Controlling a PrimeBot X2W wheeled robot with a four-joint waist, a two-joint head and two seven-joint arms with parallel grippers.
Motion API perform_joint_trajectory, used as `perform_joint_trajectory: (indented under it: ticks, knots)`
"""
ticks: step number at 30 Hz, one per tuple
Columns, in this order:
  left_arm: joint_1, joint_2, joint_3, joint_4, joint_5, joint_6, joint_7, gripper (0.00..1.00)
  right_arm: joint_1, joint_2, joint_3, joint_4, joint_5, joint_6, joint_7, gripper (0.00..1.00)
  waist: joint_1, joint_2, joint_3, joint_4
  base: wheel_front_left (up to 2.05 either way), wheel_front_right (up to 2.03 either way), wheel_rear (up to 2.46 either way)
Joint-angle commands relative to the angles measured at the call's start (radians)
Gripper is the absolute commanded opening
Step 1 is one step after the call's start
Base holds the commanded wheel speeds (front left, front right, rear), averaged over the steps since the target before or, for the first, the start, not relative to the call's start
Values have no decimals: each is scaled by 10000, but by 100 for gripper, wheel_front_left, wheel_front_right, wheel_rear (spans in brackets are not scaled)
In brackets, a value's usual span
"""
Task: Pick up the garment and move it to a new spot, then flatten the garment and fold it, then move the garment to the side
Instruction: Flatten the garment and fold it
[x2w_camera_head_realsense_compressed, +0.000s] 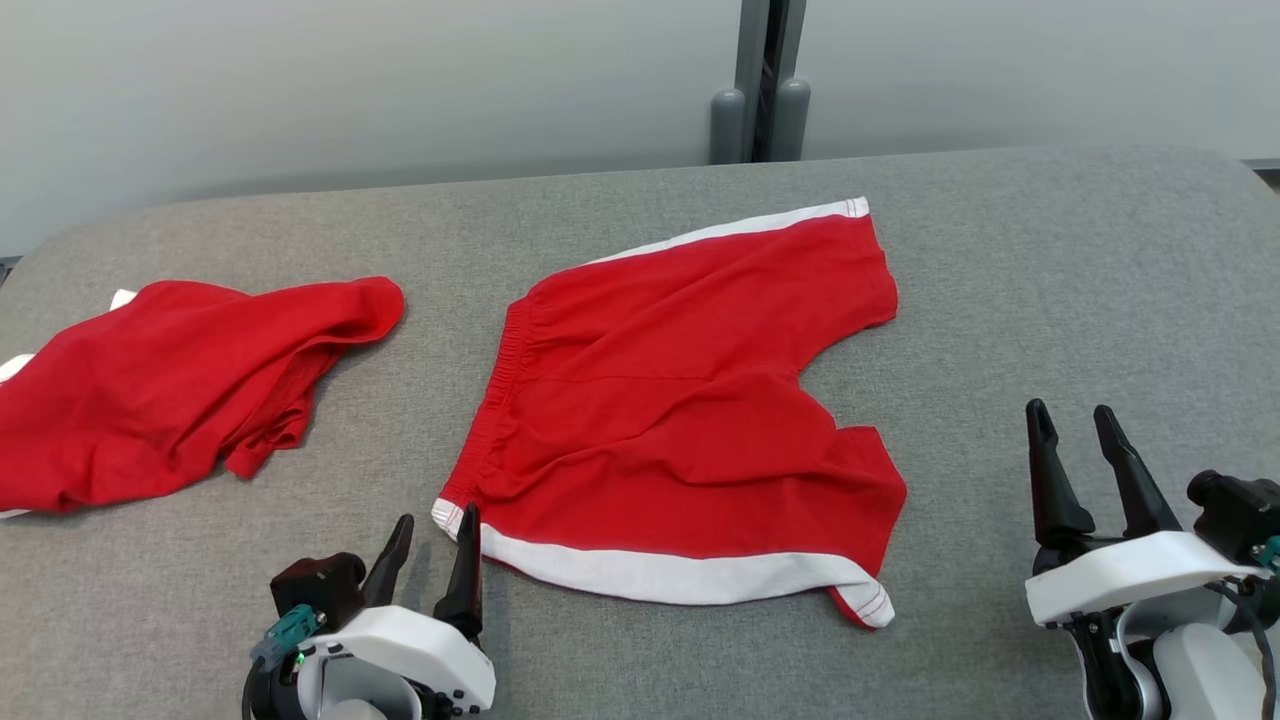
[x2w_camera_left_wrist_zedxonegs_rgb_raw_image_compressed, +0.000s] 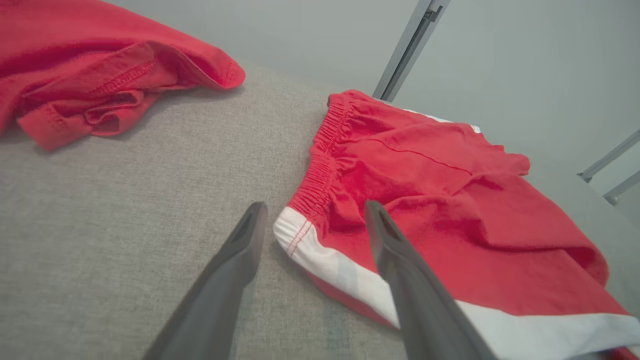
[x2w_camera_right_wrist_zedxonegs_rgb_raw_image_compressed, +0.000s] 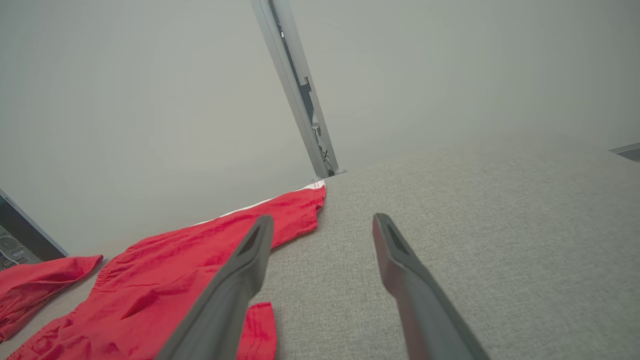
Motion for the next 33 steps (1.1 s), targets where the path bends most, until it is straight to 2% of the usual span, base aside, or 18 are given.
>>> perform_joint_trajectory:
  ticks: [1, 12, 18, 19, 20, 25, 33]
  knots:
    - [-109, 44, -1, 148, -139, 79, 8, 100, 106, 1, -22, -96, -72, 0, -10, 100, 0, -1, 19, -46, 0, 0, 0]
    - [-811, 46, -88, 1387, -1305, 514, 434, 100, 146, -4, 82, -265, -190, 0, -11, 100, 0, -1, 204, -319, 0, 0, 0]
    - [-1105, 44, -249, 1858, -1938, 425, 520, 100, 158, -40, 133, -255, -219, 0, -11, 100, 0, -1, 281, -446, 0, 0, 0]
    - [-1150, 44, -287, 1913, -1998, 389, 512, 19, 166, -42, 150, -249, -213, 0, -11, 100, 0, -1, 291, -453, 0, 0, 0]
    - [-1178, 40, -348, 1951, -2035, 340, 487, 0, 183, -43, 186, -233, -209, 0, -11, 100, 0, -1, 298, -458, 0, 0, 0]
    - [-1330, 61, -325, 1903, -2010, 178, 188, 0, 345, 96, 616, 44, 272, 0, 161, 100, 0, -1, 307, -382, 0, 0, 0]
    - [-1146, 187, -323, 1610, -1592, 273, 2, 0, 802, 526, 1725, 264, 2346, 0, 1220, 100, 0, -1, 229, -87, 0, 0, 0]
